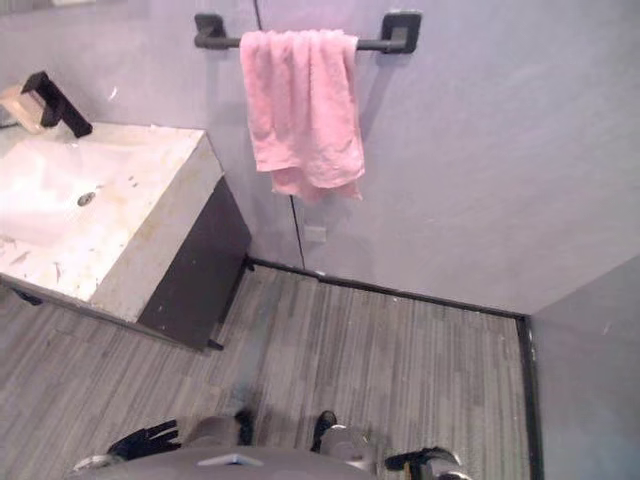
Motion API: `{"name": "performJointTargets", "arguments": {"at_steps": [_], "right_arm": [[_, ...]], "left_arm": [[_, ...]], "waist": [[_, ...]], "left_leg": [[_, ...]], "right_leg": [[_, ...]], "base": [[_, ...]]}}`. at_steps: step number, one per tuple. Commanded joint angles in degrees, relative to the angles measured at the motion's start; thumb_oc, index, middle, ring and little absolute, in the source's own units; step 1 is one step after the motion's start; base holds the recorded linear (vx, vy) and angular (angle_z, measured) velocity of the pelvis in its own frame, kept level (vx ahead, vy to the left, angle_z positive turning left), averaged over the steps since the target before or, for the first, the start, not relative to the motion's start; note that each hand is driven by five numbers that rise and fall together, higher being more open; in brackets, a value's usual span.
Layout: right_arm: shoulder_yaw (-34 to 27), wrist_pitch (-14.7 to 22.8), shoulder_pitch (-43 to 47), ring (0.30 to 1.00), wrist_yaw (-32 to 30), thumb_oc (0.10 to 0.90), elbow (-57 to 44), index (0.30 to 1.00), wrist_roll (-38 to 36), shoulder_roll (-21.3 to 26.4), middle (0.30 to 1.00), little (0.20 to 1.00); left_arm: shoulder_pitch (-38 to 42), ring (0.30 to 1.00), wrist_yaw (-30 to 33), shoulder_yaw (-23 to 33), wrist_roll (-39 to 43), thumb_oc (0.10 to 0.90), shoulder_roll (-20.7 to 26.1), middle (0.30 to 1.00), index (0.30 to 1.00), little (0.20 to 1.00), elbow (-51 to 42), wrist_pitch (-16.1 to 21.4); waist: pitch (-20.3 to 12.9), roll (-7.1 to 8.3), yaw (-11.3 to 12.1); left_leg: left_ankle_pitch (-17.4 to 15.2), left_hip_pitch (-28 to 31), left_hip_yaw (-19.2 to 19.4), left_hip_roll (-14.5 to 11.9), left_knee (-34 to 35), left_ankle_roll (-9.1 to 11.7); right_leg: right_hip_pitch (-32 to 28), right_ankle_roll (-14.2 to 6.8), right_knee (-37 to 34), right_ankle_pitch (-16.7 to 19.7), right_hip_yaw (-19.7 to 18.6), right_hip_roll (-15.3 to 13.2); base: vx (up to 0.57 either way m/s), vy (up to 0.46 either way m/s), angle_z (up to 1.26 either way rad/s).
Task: Organize the bathroom.
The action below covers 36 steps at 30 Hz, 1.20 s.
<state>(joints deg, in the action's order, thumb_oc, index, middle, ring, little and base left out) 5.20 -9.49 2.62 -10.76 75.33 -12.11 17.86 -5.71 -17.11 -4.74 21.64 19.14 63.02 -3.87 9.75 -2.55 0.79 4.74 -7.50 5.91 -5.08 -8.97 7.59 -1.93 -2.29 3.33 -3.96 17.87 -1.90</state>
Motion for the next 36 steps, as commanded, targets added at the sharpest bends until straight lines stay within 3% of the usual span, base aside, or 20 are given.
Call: {"name": "performJointTargets", "arguments": {"at_steps": [1,3,5,9,10,12,16,21,24,26,28,29,31,32,34,36], "right_arm": [[-0.61,-0.21,-1.96,0.900,-1.02,0.800,0.70,0.900,-1.26,3.08,0.900,0.900],[-0.55,0.35,-2.23,0.900,-0.77,0.800,0.63,0.900,-1.56,3.15,0.900,0.900],[-0.47,0.74,-3.41,0.900,-1.00,0.800,0.43,0.900,-1.75,2.85,0.900,0.900],[-1.03,0.81,-5.01,0.900,-1.21,0.800,0.82,0.900,-1.00,2.75,0.900,0.900],[-1.36,0.68,-5.36,0.900,-1.55,0.800,1.06,0.900,-1.58,3.20,0.900,0.900],[-1.53,0.97,-5.58,0.900,-1.68,0.800,1.24,0.900,-1.49,3.23,0.900,0.900],[-1.30,2.38,-5.95,0.900,-2.66,0.800,0.70,0.900,-2.43,3.12,0.900,0.900],[-1.59,3.60,-5.98,0.900,-3.85,0.800,-0.21,0.900,-2.32,3.04,0.900,0.900],[-1.26,3.61,-5.42,0.900,-3.72,0.800,-0.73,0.900,-0.91,2.92,0.900,0.900],[-1.55,3.64,-5.49,0.900,-3.21,0.800,-0.78,0.900,-0.13,3.30,0.900,0.900],[-1.54,3.51,-5.45,0.900,-2.83,0.800,-0.71,0.900,0.27,3.15,0.900,0.900],[-1.15,3.79,-4.88,0.900,-2.37,0.800,-0.79,0.900,0.64,2.88,0.900,0.900],[-0.30,3.35,-2.05,0.900,-2.24,0.800,-0.96,0.900,-0.32,2.96,0.900,0.900],[0.35,2.39,-1.10,0.900,-2.11,0.800,-1.54,0.900,-0.17,2.74,0.900,0.900],[1.27,1.53,-0.84,0.900,-1.59,0.800,-2.00,0.900,0.67,2.10,0.900,0.900],[2.54,1.82,-1.58,0.900,-1.01,0.800,-3.19,0.900,1.33,2.16,0.900,0.900]], "left_arm": [[1.10,0.900,-1.07,0.20,-3.99,0.800,1.56,0.900,0.900,0.900,-2.52,1.87],[0.83,0.900,-1.59,0.53,-4.59,0.800,2.14,0.900,0.900,0.900,-2.36,2.00],[0.48,0.900,-1.88,1.21,-4.95,0.800,3.77,0.900,0.900,0.900,-1.99,1.40],[1.07,0.900,-3.18,1.27,-4.47,0.800,5.02,0.900,0.900,0.900,-1.47,1.48],[1.54,0.900,-2.81,0.70,-4.48,0.800,4.96,0.900,0.900,0.900,-1.56,2.20],[1.67,0.900,-2.13,0.25,-4.86,0.800,4.85,0.900,0.900,0.900,-1.81,2.69],[1.67,0.900,-0.60,-0.17,-4.64,0.800,5.07,0.900,0.900,0.900,-3.50,4.99],[1.16,0.900,0.09,0.08,-4.52,0.800,6.83,0.900,0.900,0.900,-8.77,6.67],[0.63,0.900,-0.47,0.84,-3.52,0.800,8.52,0.900,0.900,0.900,-13.50,5.93],[0.02,0.900,-0.18,0.73,-3.36,0.800,9.08,0.900,0.900,0.900,-15.13,6.45],[-0.17,0.900,0.13,0.07,-1.96,0.800,9.10,0.900,0.900,0.900,-16.11,6.53],[0.17,0.900,0.67,-0.81,-0.88,0.800,9.60,0.900,0.900,0.900,-17.32,6.11],[1.39,0.900,1.63,-2.04,1.56,0.800,10.60,0.900,0.900,0.900,-18.52,6.41],[1.31,0.900,2.39,-2.04,2.51,0.800,10.93,0.900,0.900,0.900,-19.24,6.08],[1.11,0.900,3.91,-1.92,2.58,0.800,10.51,0.900,0.900,0.900,-19.72,4.68],[-0.20,0.900,3.19,-1.82,3.18,0.800,9.47,0.900,0.900,0.900,-19.62,4.70]], "waist": [[2.82,-1.58,1.02],[2.80,-1.74,1.06],[2.29,-2.27,0.35],[2.32,-3.67,-0.58],[2.86,-4.70,-0.97],[3.11,-5.01,-1.09],[3.97,-5.27,-1.20],[4.09,-4.37,-0.54],[4.85,-4.56,0.14],[6.16,-5.24,-0.40],[6.74,-4.37,-0.57],[7.31,-3.49,-0.52],[8.30,-1.92,-0.77],[8.93,-1.81,-0.79],[8.34,-1.10,-0.53],[8.26,-0.86,-0.47]], "left_leg": [[1.17,-0.82,-3.52,2.71,1.70,-3.37],[0.63,-0.89,-3.68,3.08,1.87,-3.58],[-1.96,1.06,-4.07,4.17,3.20,-4.33],[-2.07,1.60,-3.82,4.92,4.71,-4.51],[-1.85,1.58,-3.92,5.40,5.91,-4.74],[-1.76,1.43,-3.91,5.64,6.25,-4.87],[-1.69,1.14,-3.86,5.99,7.28,-5.29],[-3.13,0.59,-3.84,6.55,6.61,-6.33],[-4.41,0.83,-3.78,6.85,4.65,-8.42],[-5.59,1.55,-4.25,6.54,2.69,-9.46],[-6.82,2.50,-4.48,6.68,1.43,-9.02],[-7.68,2.46,-4.98,6.39,0.13,-8.04],[-9.76,1.06,-5.61,6.36,-0.35,-7.24],[-10.33,0.68,-6.03,5.70,-0.92,-7.15],[-9.52,0.86,-5.96,3.39,-0.77,-6.43],[-8.42,1.76,-5.65,-0.06,-0.64,-4.90]], "right_leg": [[-0.45,-1.54,0.98,-0.03,-9.49,-1.54],[-0.75,-1.43,1.21,-0.44,-9.78,-1.48],[-0.49,-1.63,2.32,-0.97,-10.49,-2.01],[-0.02,-1.95,2.42,-1.03,-10.85,-2.56],[0.84,-2.10,2.50,-1.10,-10.93,-2.90],[1.26,-2.19,2.63,-1.10,-11.01,-3.05],[2.34,-2.46,2.50,-0.87,-11.30,-3.32],[3.39,-3.23,3.08,-0.84,-11.54,-4.38],[9.41,-5.13,17.51,-0.63,-11.73,-5.83],[16.57,-5.34,31.05,3.08,-14.44,-6.17],[17.48,-5.47,25.83,6.48,-15.23,-9.17],[15.40,-5.86,15.51,6.52,-15.13,-11.46],[15.91,-7.90,0.90,11.67,-16.74,-13.43],[16.70,-7.37,0.88,12.23,-17.09,-13.05],[14.77,-9.03,1.03,11.07,-16.46,-13.01],[13.95,-8.62,3.79,8.91,-14.06,-12.60]], "base": [[0.26,-0.017,-0.31],[0.16,0.012,-0.64],[0.19,0.064,-0.85],[0.10,0.145,-0.39],[0.01,0.129,-0.04],[0.02,0.110,0.03],[0.00,0.086,0.01],[0.00,0.052,-0.13],[-0.04,0.055,-0.32],[0.03,0.015,-0.27],[0.16,-0.239,-0.08],[0.15,-0.411,0.14],[0.07,-0.485,0.18],[0.11,-0.512,0.08],[0.18,-0.386,0.11],[0.21,-0.261,0.37]]}}
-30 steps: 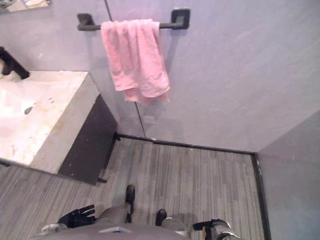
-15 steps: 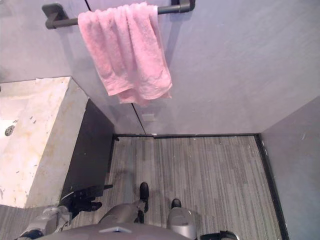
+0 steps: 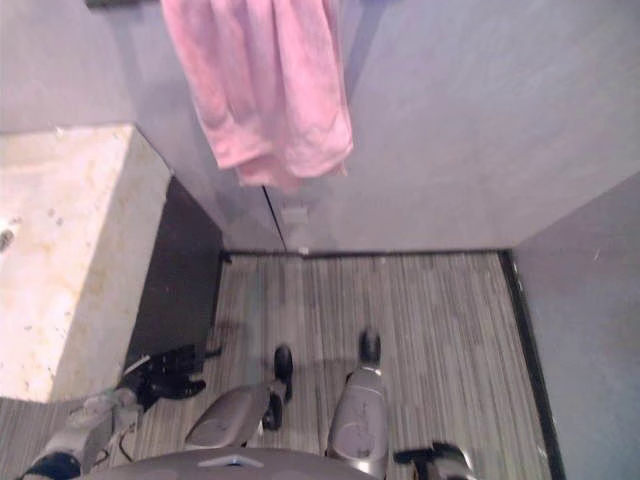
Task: Organize the bathroom.
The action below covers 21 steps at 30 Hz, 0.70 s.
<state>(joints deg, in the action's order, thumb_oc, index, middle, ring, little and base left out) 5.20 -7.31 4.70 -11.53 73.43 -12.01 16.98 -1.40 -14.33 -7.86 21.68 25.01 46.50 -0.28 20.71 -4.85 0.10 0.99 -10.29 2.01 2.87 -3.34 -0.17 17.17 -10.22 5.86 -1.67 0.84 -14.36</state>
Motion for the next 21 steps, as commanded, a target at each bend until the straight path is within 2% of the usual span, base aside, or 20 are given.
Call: {"name": "performJointTargets", "arguments": {"at_steps": [1,3,5,7,9,11,12,13,14,15,18,21], "right_arm": [[2.33,-0.41,-4.09,0.900,-0.10,0.800,-1.84,0.900,1.68,3.33,0.900,0.900],[1.76,0.49,-5.85,0.900,0.15,0.800,-2.59,0.900,0.19,4.08,0.900,0.900],[0.97,1.01,-6.56,0.900,0.42,0.800,-2.58,0.900,-0.30,4.36,0.900,0.900],[-0.01,2.67,-7.68,0.900,0.38,0.800,-2.16,0.900,-2.22,5.07,0.900,0.900],[-0.69,4.20,-7.98,0.900,-0.02,0.800,-1.94,0.900,-3.78,5.44,0.900,0.900],[-0.76,5.59,-7.74,0.900,0.67,0.800,-2.41,0.900,-7.98,5.50,0.900,0.900],[-0.90,6.17,-7.57,0.900,0.94,0.800,-3.21,0.900,-8.58,5.41,0.900,0.900],[-0.88,6.61,-7.53,0.900,1.04,0.800,-3.40,0.900,-8.73,5.38,0.900,0.900],[-0.68,7.01,-7.32,0.900,1.68,0.800,-4.18,0.900,-9.55,5.33,0.900,0.900],[-0.90,6.68,-7.26,0.900,2.24,0.800,-4.89,0.900,-9.99,5.46,0.900,0.900],[-1.07,8.98,-7.81,0.900,3.51,0.800,-6.99,0.900,-10.86,5.23,0.900,0.900],[-0.39,8.33,-8.87,0.900,2.92,0.800,-8.88,0.900,-9.54,5.04,0.900,0.900]], "left_arm": [[-4.91,0.900,-0.15,1.38,2.96,0.800,3.25,0.900,0.900,0.900,-2.59,1.28],[-4.86,0.900,-2.19,1.60,1.55,0.800,1.85,0.900,0.900,0.900,-0.71,1.86],[-4.69,0.900,-3.04,1.45,0.05,0.800,0.97,0.900,0.900,0.900,0.49,3.03],[-3.42,0.900,-3.94,0.96,-0.74,0.800,-0.42,0.900,0.900,0.900,2.56,4.66],[-2.11,0.900,-4.48,0.47,-0.86,0.800,-0.47,0.900,0.900,0.900,2.63,3.99],[-1.50,0.900,-4.72,0.00,-1.44,0.800,-0.36,0.900,0.900,0.900,1.72,3.01],[-2.07,0.900,-4.36,-0.22,-1.95,0.800,-0.11,0.900,0.900,0.900,0.98,2.89],[-2.28,0.900,-4.32,-0.27,-2.06,0.800,-0.04,0.900,0.900,0.900,0.79,2.99],[-3.27,0.900,-4.27,0.01,-2.68,0.800,0.25,0.900,0.900,0.900,0.09,3.32],[-3.56,0.900,-4.57,0.43,-3.44,0.800,0.59,0.900,0.900,0.900,-0.10,3.43],[-3.54,0.900,-4.12,1.24,-6.07,0.800,3.32,0.900,0.900,0.900,-1.31,4.43],[-3.49,0.900,-5.10,2.19,-4.75,0.800,6.56,0.900,0.900,0.900,-4.28,3.83]], "waist": [[-2.86,1.53,-0.10],[-3.58,1.57,-0.61],[-3.79,1.53,-0.93],[-4.59,1.08,-1.87],[-4.92,0.36,-2.42],[-5.35,-0.50,-2.02],[-5.62,-0.53,-0.95],[-5.64,-0.42,-0.72],[-6.15,0.17,-0.16],[-6.50,0.43,-0.06],[-8.40,0.82,-0.22],[-9.06,0.50,-0.35]], "left_leg": [[-4.28,5.50,-1.43,-9.19,-5.53,3.34],[0.67,5.26,0.12,-11.67,-5.83,4.81],[2.82,4.99,1.28,-12.34,-6.46,5.28],[5.07,5.18,4.60,-12.97,-7.69,6.02],[5.03,5.67,7.02,-12.67,-6.49,6.19],[4.30,6.15,7.05,-10.36,-0.58,5.88],[5.97,4.47,4.74,-9.53,0.98,6.24],[6.18,4.13,4.20,-9.35,0.87,6.25],[4.73,4.37,2.81,-8.96,0.78,5.72],[4.08,4.77,3.04,-8.97,0.76,5.64],[2.02,8.01,4.04,-8.59,1.80,5.12],[1.03,8.47,4.04,-8.40,0.80,4.97]], "right_leg": [[-5.56,-0.17,1.06,6.23,3.67,0.33],[-6.60,1.51,0.93,4.70,6.14,1.95],[-7.56,2.40,0.41,4.13,7.41,2.75],[-8.82,4.07,-0.12,2.96,9.87,3.81],[-9.86,4.54,-0.26,2.17,11.21,4.24],[-11.17,4.25,-0.35,1.56,10.94,5.05],[-12.55,4.16,-1.01,1.27,10.28,5.76],[-12.97,4.16,-1.19,1.16,10.12,5.86],[-13.41,4.03,-1.32,1.17,9.73,5.78],[-13.88,4.13,-1.59,1.15,10.28,5.72],[-15.06,3.92,-2.37,1.25,10.84,5.45],[-15.75,3.83,-2.01,0.75,10.41,5.16]], "base": [[0.22,-0.242,0.35],[0.16,-0.209,0.18],[0.10,-0.131,0.61],[0.11,-0.110,0.66],[0.09,0.004,0.77],[0.17,0.031,0.78],[0.16,-0.007,0.40],[0.18,-0.035,0.19],[0.11,-0.030,0.00],[0.17,-0.026,-0.24],[0.14,-0.012,-0.24],[0.10,-0.008,-0.04]]}}
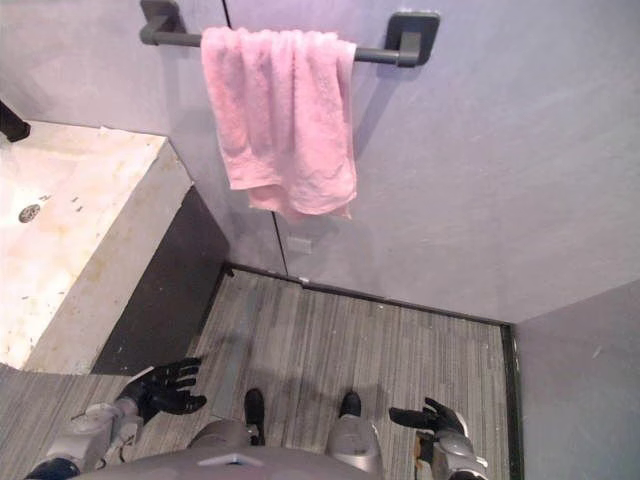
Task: Organize the bathroom.
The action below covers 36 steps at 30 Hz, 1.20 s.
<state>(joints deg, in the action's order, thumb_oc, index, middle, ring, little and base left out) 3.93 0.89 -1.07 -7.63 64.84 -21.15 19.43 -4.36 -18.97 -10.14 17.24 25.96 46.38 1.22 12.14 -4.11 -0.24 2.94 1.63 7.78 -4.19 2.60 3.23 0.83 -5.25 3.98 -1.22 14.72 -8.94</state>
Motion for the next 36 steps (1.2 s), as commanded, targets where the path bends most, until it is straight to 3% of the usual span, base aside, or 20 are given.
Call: {"name": "performJointTargets", "arguments": {"at_steps": [1,3,9,11,13,15,16,18,20,24,28,33,36], "right_arm": [[0.89,0.11,-3.12,0.900,-0.98,0.800,-0.31,0.900,-0.40,2.58,0.900,0.900],[0.75,-1.16,-3.75,0.900,-1.15,0.800,-0.69,0.900,0.41,2.49,0.900,0.900],[0.41,-2.18,-4.46,0.900,-1.58,0.800,0.63,0.900,0.80,2.79,0.900,0.900],[-0.26,-2.81,-4.80,0.900,-1.85,0.800,1.74,0.900,0.89,3.29,0.900,0.900],[-0.69,-2.67,-5.59,0.900,-1.69,0.800,2.40,0.900,1.09,3.77,0.900,0.900],[-0.66,-2.52,-5.50,0.900,-1.94,0.800,3.11,0.900,0.73,3.82,0.900,0.900],[-0.67,-2.47,-5.43,0.900,-2.09,0.800,3.32,0.900,0.42,3.74,0.900,0.900],[-0.64,-2.62,-4.66,0.900,-2.68,0.800,4.37,0.900,0.27,3.29,0.900,0.900],[-0.80,-2.25,-4.35,0.900,-2.40,0.800,5.06,0.900,0.63,3.34,0.900,0.900],[-1.07,0.11,-4.68,0.900,-2.94,0.800,4.95,0.900,-0.39,2.49,0.900,0.900],[-0.50,2.06,-5.58,0.900,-3.54,0.800,2.99,0.900,-0.22,2.18,0.900,0.900],[-0.59,3.94,-7.11,0.900,-2.48,0.800,-0.61,0.900,-1.16,2.17,0.900,0.900],[-0.35,5.20,-7.82,0.900,-1.77,0.800,-3.54,0.900,-2.60,1.93,0.900,0.900]], "left_arm": [[-0.56,0.900,-0.45,4.48,-0.31,0.800,5.62,0.900,0.900,0.900,-4.20,2.31],[-1.53,0.900,-1.65,5.47,0.45,0.800,8.49,0.900,0.900,0.900,-9.05,0.19],[-2.14,0.900,-4.67,6.61,0.28,0.800,10.96,0.900,0.900,0.900,-13.56,-2.07],[-2.36,0.900,-5.12,6.49,-0.04,0.800,10.54,0.900,0.900,0.900,-13.68,-3.07],[-2.78,0.900,-5.84,6.59,-0.48,0.800,10.01,0.900,0.900,0.900,-12.70,-3.22],[-3.29,0.900,-6.11,6.63,-0.65,0.800,9.85,0.900,0.900,0.900,-11.60,-2.68],[-3.47,0.900,-6.12,6.68,-0.84,0.800,9.59,0.900,0.900,0.900,-11.08,-2.46],[-4.63,0.900,-5.71,6.56,-1.64,0.800,8.31,0.900,0.900,0.900,-8.69,-0.66],[-5.37,0.900,-5.35,6.27,-2.14,0.800,7.77,0.900,0.900,0.900,-8.30,0.01],[-5.63,0.900,-5.52,6.07,-2.78,0.800,8.34,0.900,0.900,0.900,-7.57,0.73],[-5.55,0.900,-4.69,5.82,-0.48,0.800,9.11,0.900,0.900,0.900,-7.69,1.43],[-6.38,0.900,-2.11,6.63,3.32,0.800,9.64,0.900,0.900,0.900,-10.54,2.37],[-6.04,0.900,-0.49,8.50,5.26,0.800,9.79,0.900,0.900,0.900,-13.25,1.11]], "waist": [[-0.48,-0.22,-0.01],[-1.20,-0.91,0.02],[-1.65,-1.72,0.08],[-1.58,-2.12,-0.28],[-0.86,-1.90,-0.58],[0.02,-1.62,-0.29],[0.28,-1.67,-0.19],[0.35,-2.72,0.67],[0.30,-3.24,1.15],[-0.44,-3.42,0.92],[-0.49,-3.75,0.58],[-0.62,-4.34,0.46],[-0.70,-4.16,0.69]], "left_leg": [[-0.93,-3.43,-1.73,-1.34,-5.14,1.57],[-1.07,-2.20,-1.75,-1.69,-4.58,1.57],[-1.19,-2.21,-2.30,-1.98,-5.92,1.80],[0.50,-3.43,-2.29,-2.40,-10.51,2.30],[6.63,-8.18,-3.30,-3.51,-22.17,3.72],[6.65,-10.94,-4.81,-2.86,-25.45,3.41],[6.10,-11.25,-4.86,-2.66,-25.15,3.17],[4.86,-10.14,-6.29,-1.14,-13.49,2.20],[4.88,-9.19,-7.42,-0.57,-8.25,1.83],[1.28,-6.84,-5.87,0.95,-6.41,1.25],[0.72,-6.01,-6.80,1.51,-5.12,0.68],[2.58,-4.90,-7.03,1.08,-0.22,0.93],[3.36,-5.05,-6.60,0.78,0.96,1.08]], "right_leg": [[0.57,-1.14,-0.12,0.29,-3.49,-0.26],[-0.56,-1.14,-0.43,-0.20,-3.62,-0.08],[-1.17,-0.64,-0.01,-1.15,-4.06,0.34],[-1.27,0.12,0.13,-1.58,-4.34,0.89],[-1.69,1.75,-0.01,-1.68,-4.41,1.67],[-2.27,2.20,0.26,-1.80,-4.96,1.81],[-2.45,2.19,0.52,-2.00,-5.22,1.93],[-2.98,1.13,0.61,-2.60,-7.11,3.19],[-3.21,0.76,0.66,-2.88,-7.85,3.53],[-3.54,0.08,2.00,-3.52,-7.41,2.15],[-2.86,-0.21,2.45,-3.50,-7.58,1.58],[-2.72,-0.28,1.56,-3.58,-7.45,2.14],[-2.98,-0.10,1.03,-3.61,-6.77,2.28]], "base": [[0.11,-0.012,-0.13],[0.12,-0.017,-0.11],[0.05,-0.041,-0.03],[0.05,-0.073,-0.10],[0.01,-0.101,-0.14],[0.06,-0.061,-0.07],[0.17,0.016,-0.03],[0.22,0.090,-0.07],[0.17,0.078,-0.30],[0.16,0.091,-0.31],[0.08,0.048,-0.15],[0.06,0.021,-0.15],[0.01,-0.011,-0.07]]}}
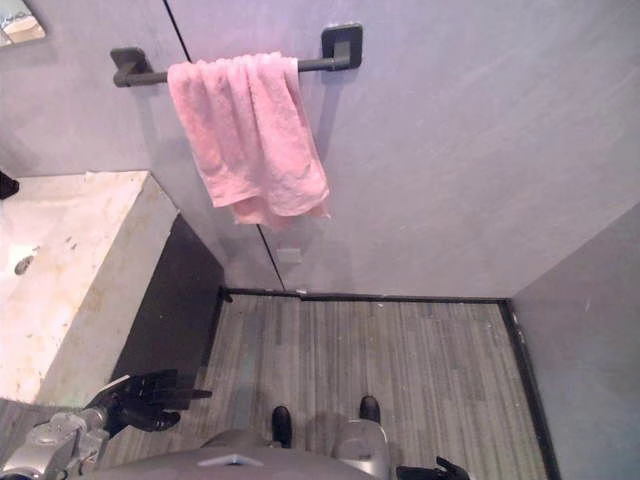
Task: Organize the bathroom.
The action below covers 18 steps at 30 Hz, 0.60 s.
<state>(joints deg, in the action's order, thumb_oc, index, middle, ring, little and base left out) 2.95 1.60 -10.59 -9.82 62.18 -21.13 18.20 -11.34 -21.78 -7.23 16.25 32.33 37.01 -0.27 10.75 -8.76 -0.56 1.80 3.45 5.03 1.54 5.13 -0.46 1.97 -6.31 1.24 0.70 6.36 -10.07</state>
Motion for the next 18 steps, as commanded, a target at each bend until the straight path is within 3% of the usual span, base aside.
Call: {"name": "performJointTargets", "arguments": {"at_steps": [1,3,9,13,14,18], "right_arm": [[0.63,4.49,1.71,0.900,0.42,0.800,-0.88,0.900,-2.62,3.15,0.900,0.900],[0.41,5.11,-0.73,0.900,1.14,0.800,-12.67,0.900,-9.31,3.12,0.900,0.900],[-6.56,9.30,-5.25,0.900,-0.96,0.800,-28.14,0.900,-16.33,5.22,0.900,0.900],[-11.52,11.96,-5.77,0.900,-5.75,0.800,-38.91,0.900,-14.40,7.46,0.900,0.900],[-13.58,12.86,-5.25,0.900,-7.16,0.800,-43.86,0.900,-12.28,8.37,0.900,0.900],[-16.80,11.17,-1.33,0.900,-8.39,0.800,-53.05,0.900,-7.73,11.73,0.900,0.900]], "left_arm": [[0.93,0.900,2.32,5.59,6.25,0.800,3.43,0.900,0.900,0.900,-3.88,2.59],[-0.38,0.900,5.59,10.17,8.24,0.800,3.20,0.900,0.900,0.900,-7.89,2.99],[-5.70,0.900,6.04,17.21,8.05,0.800,5.08,0.900,0.900,0.900,-18.78,3.09],[-8.17,0.900,5.93,22.37,10.60,0.800,7.41,0.900,0.900,0.900,-26.74,1.52],[-8.37,0.900,6.49,24.47,11.48,0.800,8.34,0.900,0.900,0.900,-30.72,2.58],[-5.18,0.900,9.20,27.07,11.75,0.800,9.50,0.900,0.900,0.900,-37.35,2.62]], "waist": [[0.69,0.49,1.01],[0.68,1.90,1.49],[0.44,3.37,1.62],[-0.06,3.99,1.78],[-0.36,4.27,1.91],[-0.82,4.86,2.40]], "left_leg": [[4.50,-6.87,-3.85,-4.95,-1.58,4.77],[4.41,-8.02,-4.00,-5.35,-2.44,4.86],[4.58,-8.59,-3.68,-6.44,-2.93,5.42],[4.79,-8.51,-3.83,-6.93,-3.10,5.63],[4.90,-8.54,-3.82,-7.13,-3.07,5.72],[5.15,-8.70,-3.86,-7.62,-3.00,6.13]], "right_leg": [[-4.12,0.96,3.77,-5.53,1.60,3.41],[-4.13,1.28,3.39,-5.44,2.39,3.32],[-4.66,1.52,3.01,-5.52,3.19,3.42],[-5.59,1.58,2.54,-5.59,3.31,3.52],[-5.81,1.62,2.45,-5.73,3.37,3.58],[-6.21,1.60,2.28,-5.96,3.80,3.64]], "base": [[-0.01,-0.036,0.22],[-0.02,-0.109,0.26],[-0.01,-0.069,0.04],[0.05,-0.050,0.09],[0.04,-0.041,0.00],[0.03,-0.049,0.02]]}}
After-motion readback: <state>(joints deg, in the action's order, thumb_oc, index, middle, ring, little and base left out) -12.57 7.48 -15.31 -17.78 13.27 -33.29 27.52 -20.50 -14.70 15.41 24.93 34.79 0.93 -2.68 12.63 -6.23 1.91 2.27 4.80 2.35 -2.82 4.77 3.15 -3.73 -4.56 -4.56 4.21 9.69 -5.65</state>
